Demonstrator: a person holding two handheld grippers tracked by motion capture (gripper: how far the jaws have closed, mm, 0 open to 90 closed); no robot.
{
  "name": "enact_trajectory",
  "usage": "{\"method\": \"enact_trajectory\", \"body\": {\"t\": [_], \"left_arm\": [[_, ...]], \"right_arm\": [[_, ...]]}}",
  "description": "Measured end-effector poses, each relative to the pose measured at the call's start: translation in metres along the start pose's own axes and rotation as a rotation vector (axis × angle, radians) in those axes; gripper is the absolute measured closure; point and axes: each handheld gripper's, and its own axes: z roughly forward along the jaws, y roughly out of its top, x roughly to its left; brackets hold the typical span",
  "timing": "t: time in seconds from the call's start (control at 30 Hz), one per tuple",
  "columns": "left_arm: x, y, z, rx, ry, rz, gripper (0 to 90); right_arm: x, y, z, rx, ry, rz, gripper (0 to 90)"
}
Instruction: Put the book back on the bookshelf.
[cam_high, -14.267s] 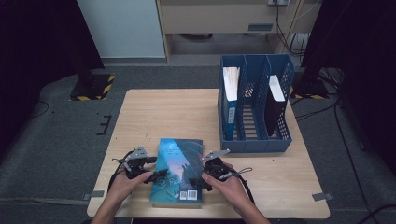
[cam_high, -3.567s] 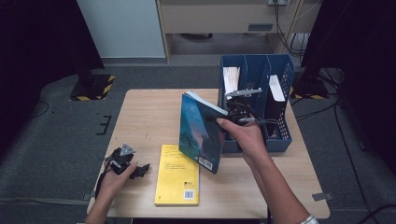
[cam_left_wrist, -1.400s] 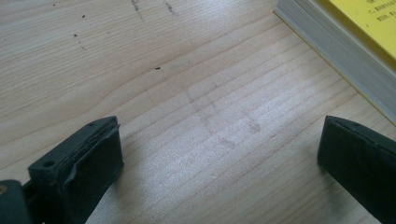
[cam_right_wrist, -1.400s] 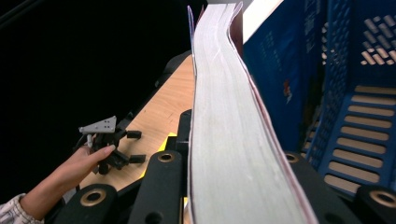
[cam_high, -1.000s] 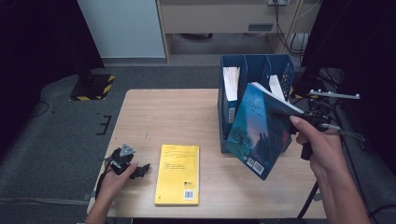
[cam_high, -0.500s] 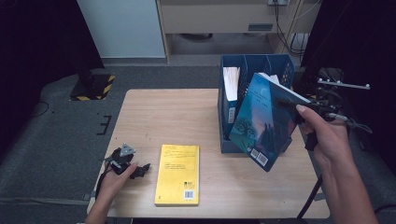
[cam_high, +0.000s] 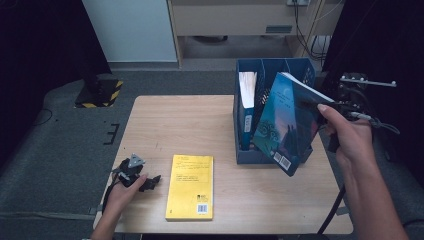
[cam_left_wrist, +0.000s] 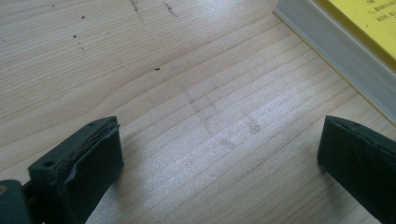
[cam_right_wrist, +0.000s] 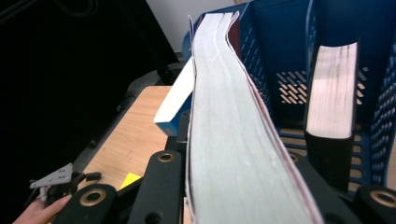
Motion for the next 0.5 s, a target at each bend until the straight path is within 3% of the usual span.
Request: {"method": "enact_trajectory", "body": {"t": [0.5], "left_arm": [[0.000,0.001,0.000,0.001,-0.001,0.004,0.0]], "right_arm": [[-0.007,0.013,0.024,0.013,-0.086,-0.026,73.4]]}}
